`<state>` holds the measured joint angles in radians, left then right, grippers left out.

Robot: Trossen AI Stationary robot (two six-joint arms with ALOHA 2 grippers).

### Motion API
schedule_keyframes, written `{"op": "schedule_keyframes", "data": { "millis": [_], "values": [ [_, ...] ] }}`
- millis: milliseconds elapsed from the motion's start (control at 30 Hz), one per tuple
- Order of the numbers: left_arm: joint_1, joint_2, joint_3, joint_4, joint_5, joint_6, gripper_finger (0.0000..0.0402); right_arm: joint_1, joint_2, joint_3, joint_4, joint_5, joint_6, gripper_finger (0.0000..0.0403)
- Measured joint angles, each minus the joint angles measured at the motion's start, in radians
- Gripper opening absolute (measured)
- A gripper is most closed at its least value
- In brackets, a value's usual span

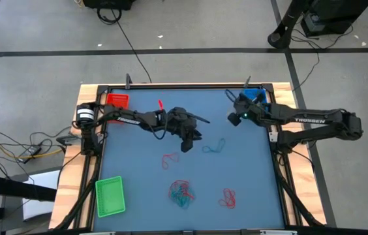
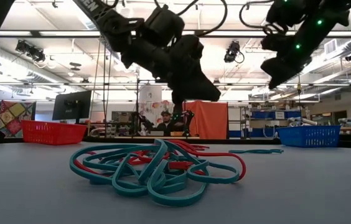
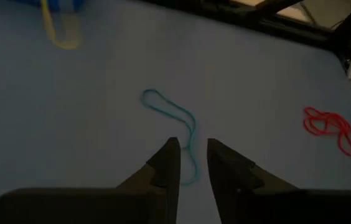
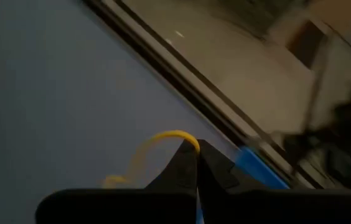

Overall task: Sort rubber bands into baskets
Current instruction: Put the yellow rubber band into the blue basket

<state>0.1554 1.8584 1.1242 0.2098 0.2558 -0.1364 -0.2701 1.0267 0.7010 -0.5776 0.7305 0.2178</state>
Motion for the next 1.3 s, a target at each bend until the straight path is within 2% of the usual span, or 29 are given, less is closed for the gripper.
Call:
{"op": "schedule_keyframes", "data": {
  "millis": [167, 333, 500, 700, 833, 1067, 1200, 1300],
  "values": [
    [0.0, 0.0, -0.059, 0.033, 0.0, -0.014, 0.0085, -0.1, 0.0, 0.014, -0.093, 0.077, -0.004, 0.0005],
    [0.0, 0.0, -0.118, 0.121, 0.0, -0.057, 0.0085, -0.212, 0.0, 0.014, -0.096, 0.145, -0.086, 0.0005],
    [-0.003, 0.0, -0.165, 0.179, 0.005, -0.107, 0.0085, -0.316, 0.0, 0.014, -0.098, 0.162, -0.111, 0.0005],
    [-0.012, 0.0, -0.192, 0.19, 0.015, -0.13, 0.0085, -0.39, 0.0, 0.014, -0.101, 0.103, -0.099, 0.0005],
    [-0.012, 0.0, -0.194, 0.191, 0.063, -0.136, 0.0085, -0.411, 0.0, 0.014, -0.128, 0.118, -0.07, 0.0005],
    [0.011, -0.007, -0.193, 0.186, 0.071, -0.131, 0.0085, -0.464, 0.034, 0.014, -0.228, 0.025, -0.03, 0.0006],
    [0.036, -0.05, -0.193, 0.167, 0.061, -0.166, 0.0085, -0.475, 0.075, 0.014, -0.253, 0.036, -0.034, 0.0008],
    [0.042, -0.099, -0.193, 0.1, 0.049, -0.165, 0.0085, -0.477, 0.102, 0.014, -0.249, -0.025, -0.058, 0.0011]
  ]
}}
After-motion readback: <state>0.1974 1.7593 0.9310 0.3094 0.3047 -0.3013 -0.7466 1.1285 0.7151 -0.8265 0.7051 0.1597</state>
